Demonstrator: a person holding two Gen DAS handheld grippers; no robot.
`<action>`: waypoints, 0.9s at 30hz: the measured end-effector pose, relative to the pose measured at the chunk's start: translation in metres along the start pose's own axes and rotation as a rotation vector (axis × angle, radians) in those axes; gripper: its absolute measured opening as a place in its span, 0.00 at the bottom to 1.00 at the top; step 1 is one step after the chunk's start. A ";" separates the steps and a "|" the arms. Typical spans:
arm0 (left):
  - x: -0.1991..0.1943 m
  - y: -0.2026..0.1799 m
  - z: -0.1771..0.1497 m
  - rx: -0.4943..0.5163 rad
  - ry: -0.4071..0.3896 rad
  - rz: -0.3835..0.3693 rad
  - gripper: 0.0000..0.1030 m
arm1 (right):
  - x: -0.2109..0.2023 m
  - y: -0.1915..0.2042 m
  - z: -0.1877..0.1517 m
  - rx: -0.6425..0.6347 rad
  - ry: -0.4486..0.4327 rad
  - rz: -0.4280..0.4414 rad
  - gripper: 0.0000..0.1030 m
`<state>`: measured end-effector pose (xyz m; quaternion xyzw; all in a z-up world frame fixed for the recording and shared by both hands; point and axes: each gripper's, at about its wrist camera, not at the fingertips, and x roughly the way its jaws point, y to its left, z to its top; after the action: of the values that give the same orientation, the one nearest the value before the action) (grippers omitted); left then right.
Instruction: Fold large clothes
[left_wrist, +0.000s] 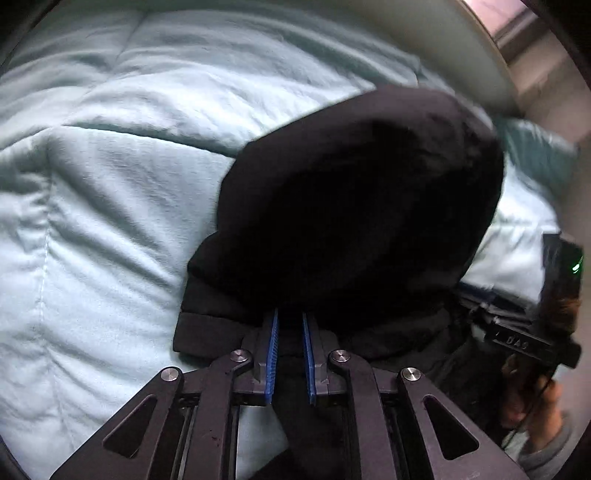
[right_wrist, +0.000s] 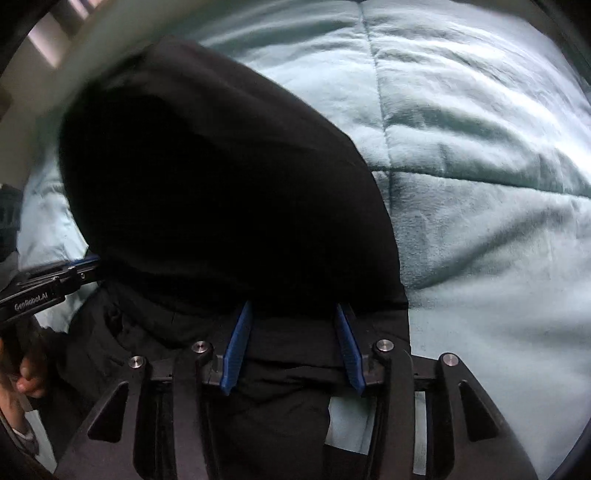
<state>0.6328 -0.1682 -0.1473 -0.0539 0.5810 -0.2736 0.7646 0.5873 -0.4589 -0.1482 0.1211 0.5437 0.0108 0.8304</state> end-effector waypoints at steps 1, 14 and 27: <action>-0.008 -0.001 -0.001 0.009 -0.020 -0.004 0.13 | -0.005 0.000 0.002 0.000 0.001 0.002 0.46; -0.016 -0.016 0.036 0.030 -0.047 0.156 0.17 | 0.001 0.031 0.088 0.012 -0.066 -0.032 0.49; -0.049 -0.021 -0.007 0.101 -0.126 0.111 0.17 | -0.025 0.026 0.069 -0.131 -0.078 0.044 0.53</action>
<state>0.6103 -0.1608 -0.0988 0.0000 0.5195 -0.2557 0.8154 0.6424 -0.4499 -0.0944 0.0788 0.5062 0.0596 0.8567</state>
